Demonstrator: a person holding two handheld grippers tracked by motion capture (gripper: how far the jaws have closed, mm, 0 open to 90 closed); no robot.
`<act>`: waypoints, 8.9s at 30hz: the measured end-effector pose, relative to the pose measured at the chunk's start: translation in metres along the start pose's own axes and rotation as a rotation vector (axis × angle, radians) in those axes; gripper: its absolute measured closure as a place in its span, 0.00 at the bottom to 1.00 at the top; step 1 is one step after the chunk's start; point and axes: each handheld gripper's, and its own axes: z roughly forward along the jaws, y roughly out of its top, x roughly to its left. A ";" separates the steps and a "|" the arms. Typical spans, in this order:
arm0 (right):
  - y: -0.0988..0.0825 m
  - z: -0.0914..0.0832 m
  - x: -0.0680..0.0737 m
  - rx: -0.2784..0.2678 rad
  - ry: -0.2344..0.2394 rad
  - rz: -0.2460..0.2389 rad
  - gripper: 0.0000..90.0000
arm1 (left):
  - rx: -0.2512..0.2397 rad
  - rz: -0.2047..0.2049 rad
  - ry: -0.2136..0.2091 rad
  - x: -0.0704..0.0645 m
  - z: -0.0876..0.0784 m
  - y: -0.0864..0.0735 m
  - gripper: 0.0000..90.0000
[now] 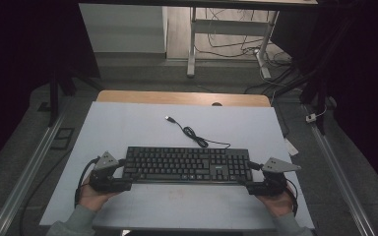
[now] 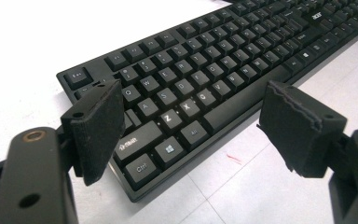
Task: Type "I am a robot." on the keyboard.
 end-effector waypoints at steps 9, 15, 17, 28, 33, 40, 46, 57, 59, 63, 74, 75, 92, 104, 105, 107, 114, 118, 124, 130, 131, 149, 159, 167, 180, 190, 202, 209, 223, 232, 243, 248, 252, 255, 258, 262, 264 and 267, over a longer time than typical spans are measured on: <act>0.000 0.003 0.002 0.004 -0.004 0.002 0.29 | -0.004 -0.007 0.001 0.002 0.000 0.000 0.25; 0.002 0.005 0.003 0.014 0.004 -0.003 0.30 | -0.004 -0.004 0.002 0.002 0.000 0.000 0.25; 0.003 0.006 0.003 0.012 0.007 0.003 0.30 | -0.003 -0.002 0.006 0.002 0.000 0.000 0.25; 0.017 0.019 0.010 -0.006 0.036 0.021 0.34 | -0.001 0.014 0.015 0.002 0.001 0.001 0.27; 0.030 0.031 0.018 0.018 0.054 0.002 0.40 | 0.001 0.006 0.013 0.003 0.001 0.001 0.27; 0.043 0.046 0.029 0.031 0.079 -0.026 0.62 | 0.010 0.000 0.008 0.002 0.003 0.000 0.27; 0.052 0.059 0.037 0.027 0.107 -0.047 0.86 | 0.012 -0.003 0.006 0.002 0.004 0.000 0.28; 0.067 0.091 0.055 0.047 0.138 -0.088 0.99 | 0.017 -0.010 0.015 0.002 0.005 0.000 0.31; 0.069 0.097 0.058 0.048 0.145 -0.095 0.99 | 0.018 -0.010 0.017 0.002 0.005 -0.001 0.33; 0.071 0.107 0.064 0.067 0.156 -0.102 1.00 | 0.019 -0.007 0.020 0.002 0.005 -0.001 0.37; 0.075 0.125 0.069 0.079 0.165 -0.103 1.00 | 0.019 -0.004 0.034 0.003 0.006 -0.002 0.54; 0.075 0.125 0.069 0.079 0.165 -0.103 1.00 | 0.021 -0.003 0.036 0.003 0.006 -0.002 0.54; 0.083 0.159 0.074 0.117 0.169 -0.100 0.99 | 0.078 0.018 0.054 0.011 0.016 -0.005 0.98; 0.090 0.173 0.076 0.134 0.167 -0.103 0.99 | 0.130 0.002 0.094 0.019 0.031 -0.008 0.98; 0.090 0.174 0.077 0.133 0.170 -0.106 0.99 | 0.131 0.001 0.095 0.019 0.032 -0.008 0.98; 0.091 0.176 0.077 0.139 0.166 -0.109 0.99 | 0.133 0.003 0.101 0.020 0.033 -0.009 0.98; 0.094 0.181 0.079 0.139 0.167 -0.110 0.99 | 0.141 0.004 0.112 0.021 0.036 -0.010 0.98; 0.095 0.185 0.080 0.149 0.164 -0.110 0.99 | 0.140 0.005 0.111 0.021 0.037 -0.010 0.98; 0.093 0.193 0.080 0.166 0.161 -0.102 0.99 | 0.145 0.009 0.110 0.021 0.037 -0.010 0.98; 0.089 0.198 0.078 0.205 0.142 -0.105 0.99 | 0.157 0.018 0.112 0.020 0.038 -0.011 0.98; 0.088 0.198 0.078 0.208 0.142 -0.105 0.99 | 0.157 0.017 0.112 0.020 0.038 -0.011 0.98; 0.085 0.202 0.077 0.247 0.121 -0.112 1.00 | 0.159 0.018 0.110 0.021 0.038 -0.011 0.98; 0.090 0.188 0.075 0.182 0.139 -0.114 1.00 | 0.108 -0.003 0.098 0.021 0.030 -0.008 0.98; 0.088 0.166 0.067 0.132 0.144 -0.094 0.81 | 0.056 -0.011 0.079 0.018 0.023 -0.004 0.83; 0.073 0.118 0.048 0.090 0.127 -0.060 0.60 | 0.015 -0.063 0.051 0.021 0.016 -0.003 0.53; 0.063 0.092 0.038 0.053 0.119 -0.048 0.58 | 0.014 -0.051 0.042 0.020 0.016 -0.001 0.46; 0.061 0.092 0.039 0.051 0.122 -0.065 0.58 | 0.009 -0.037 0.013 0.020 0.012 0.001 0.40; 0.059 0.092 0.038 0.059 0.118 -0.067 0.58 | 0.017 -0.003 -0.019 0.016 0.009 0.010 0.38; 0.058 0.092 0.037 0.060 0.118 -0.062 0.57 | 0.056 0.069 -0.085 0.002 0.024 0.033 0.56; 0.057 0.092 0.036 0.067 0.115 -0.067 0.57 | 0.101 0.130 -0.141 -0.013 0.037 0.029 0.98; 0.056 0.092 0.036 0.068 0.110 -0.064 0.57 | 0.160 0.188 -0.163 -0.029 0.057 0.024 0.98; 0.055 0.092 0.035 0.072 0.113 -0.063 0.57 | 0.173 0.187 -0.152 -0.029 0.062 0.022 0.98; 0.055 0.093 0.036 0.071 0.112 -0.063 0.57 | 0.184 0.191 -0.147 -0.030 0.064 0.021 0.98; 0.055 0.093 0.036 0.076 0.108 -0.065 0.57 | 0.196 0.185 -0.141 -0.029 0.067 0.020 0.98; 0.055 0.092 0.036 0.074 0.107 -0.066 0.57 | 0.213 0.191 -0.134 -0.029 0.069 0.019 0.98; 0.055 0.092 0.036 0.072 0.109 -0.066 0.57 | 0.225 0.184 -0.129 -0.028 0.071 0.018 0.98; 0.055 0.092 0.036 0.069 0.110 -0.064 0.57 | 0.227 0.182 -0.124 -0.027 0.073 0.017 0.98; 0.055 0.092 0.036 0.069 0.110 -0.066 0.57 | 0.221 0.186 -0.110 -0.027 0.071 0.018 0.98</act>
